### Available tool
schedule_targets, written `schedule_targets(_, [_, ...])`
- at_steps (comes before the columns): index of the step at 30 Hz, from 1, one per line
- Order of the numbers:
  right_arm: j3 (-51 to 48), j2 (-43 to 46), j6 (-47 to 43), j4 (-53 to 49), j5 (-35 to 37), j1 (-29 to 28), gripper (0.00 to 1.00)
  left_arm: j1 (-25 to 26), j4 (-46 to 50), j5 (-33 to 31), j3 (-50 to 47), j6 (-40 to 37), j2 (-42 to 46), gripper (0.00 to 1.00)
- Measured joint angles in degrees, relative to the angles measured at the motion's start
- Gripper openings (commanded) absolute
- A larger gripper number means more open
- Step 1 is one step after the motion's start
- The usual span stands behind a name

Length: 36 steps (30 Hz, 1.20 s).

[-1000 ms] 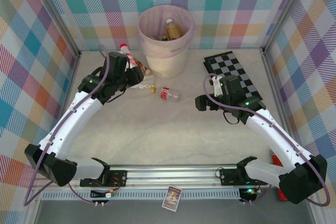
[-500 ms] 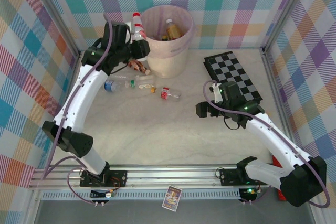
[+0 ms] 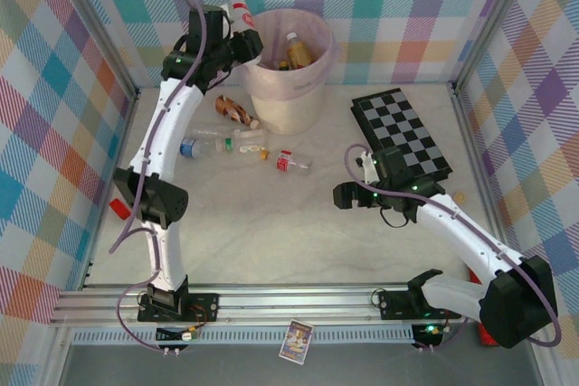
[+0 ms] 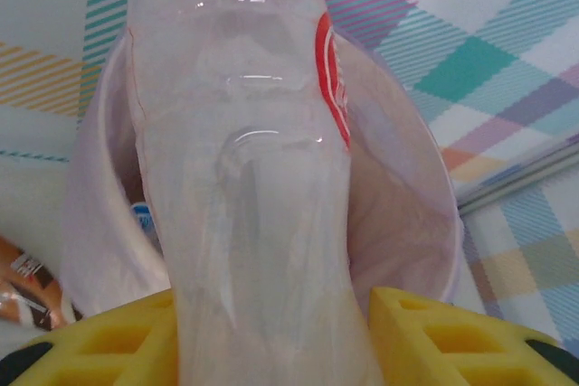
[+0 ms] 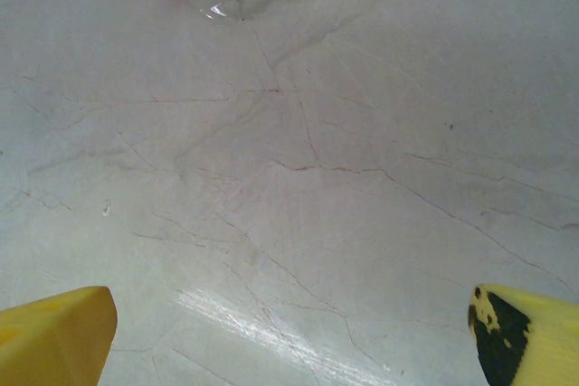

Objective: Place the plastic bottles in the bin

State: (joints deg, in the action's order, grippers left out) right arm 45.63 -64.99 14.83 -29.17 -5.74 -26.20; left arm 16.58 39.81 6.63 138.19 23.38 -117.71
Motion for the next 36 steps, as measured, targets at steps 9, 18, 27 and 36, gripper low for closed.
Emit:
schedule_targets(9, [-0.3, -1.9, 0.0, 1.0, -0.4, 0.0, 0.99, -0.2, -5.2, 3.6, 8.1, 4.7, -10.4, 0.37])
schedule_targets(18, [-0.9, -3.5, 0.0, 2.2, -0.4, 0.0, 0.99, -0.2, -7.9, 7.5, 8.9, 7.4, -12.9, 0.58])
schedule_targets(27, [-1.0, -4.3, 0.7, 3.3, -0.6, 0.0, 0.99, -0.2, -9.3, 8.9, 9.1, 8.3, -12.9, 0.71])
schedule_targets(36, [-1.0, -4.3, 0.9, 3.5, -0.6, 0.0, 0.99, -0.2, -10.0, 9.0, 9.1, 8.3, -12.9, 0.74])
